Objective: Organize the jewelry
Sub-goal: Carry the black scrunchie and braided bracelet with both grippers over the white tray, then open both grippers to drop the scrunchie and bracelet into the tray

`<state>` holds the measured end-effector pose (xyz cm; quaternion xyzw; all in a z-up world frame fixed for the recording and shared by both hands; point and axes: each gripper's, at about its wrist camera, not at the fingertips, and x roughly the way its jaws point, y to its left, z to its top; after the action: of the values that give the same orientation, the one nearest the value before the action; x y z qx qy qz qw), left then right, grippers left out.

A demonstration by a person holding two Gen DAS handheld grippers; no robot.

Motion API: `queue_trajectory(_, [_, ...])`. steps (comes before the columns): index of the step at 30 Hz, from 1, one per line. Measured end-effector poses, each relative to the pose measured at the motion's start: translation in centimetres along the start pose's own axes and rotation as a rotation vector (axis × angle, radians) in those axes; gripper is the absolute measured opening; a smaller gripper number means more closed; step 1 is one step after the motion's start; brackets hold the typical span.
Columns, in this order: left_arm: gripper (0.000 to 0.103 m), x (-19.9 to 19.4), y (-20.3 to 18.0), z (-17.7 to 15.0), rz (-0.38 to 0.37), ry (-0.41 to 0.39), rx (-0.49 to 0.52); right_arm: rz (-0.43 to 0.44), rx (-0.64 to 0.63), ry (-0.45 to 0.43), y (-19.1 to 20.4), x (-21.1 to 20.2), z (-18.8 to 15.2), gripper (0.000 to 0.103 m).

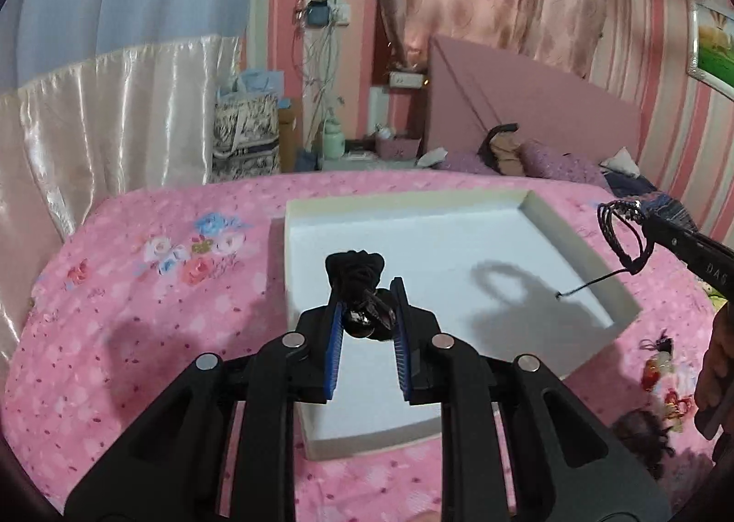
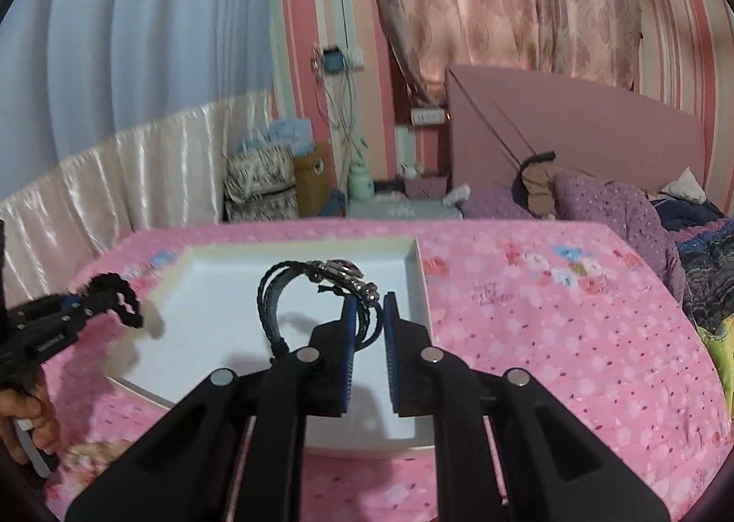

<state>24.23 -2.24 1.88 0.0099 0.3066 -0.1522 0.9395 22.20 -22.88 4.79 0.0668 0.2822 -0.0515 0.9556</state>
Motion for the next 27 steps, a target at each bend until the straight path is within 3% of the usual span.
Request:
queue_trajectory(10, [0.018, 5.0, -0.1, -2.3, -0.046, 0.148, 0.028, -0.007, 0.002, 0.205, -1.1, 6.1, -3.5, 0.012])
queue_trajectory(13, [0.018, 6.3, -0.4, -3.0, -0.020, 0.184, 0.068, -0.027, -0.051, 0.234, -0.4, 6.3, -4.0, 0.012])
queue_trajectory(24, [0.019, 7.7, -0.6, -2.9, 0.059, 0.188, 0.090, 0.019, -0.069, 0.294, 0.2, 5.1, -5.4, 0.011])
queue_trajectory(27, [0.020, 7.7, -0.4, -2.7, 0.033, 0.179, 0.075, -0.001, -0.088, 0.278, 0.5, 4.8, -5.4, 0.012])
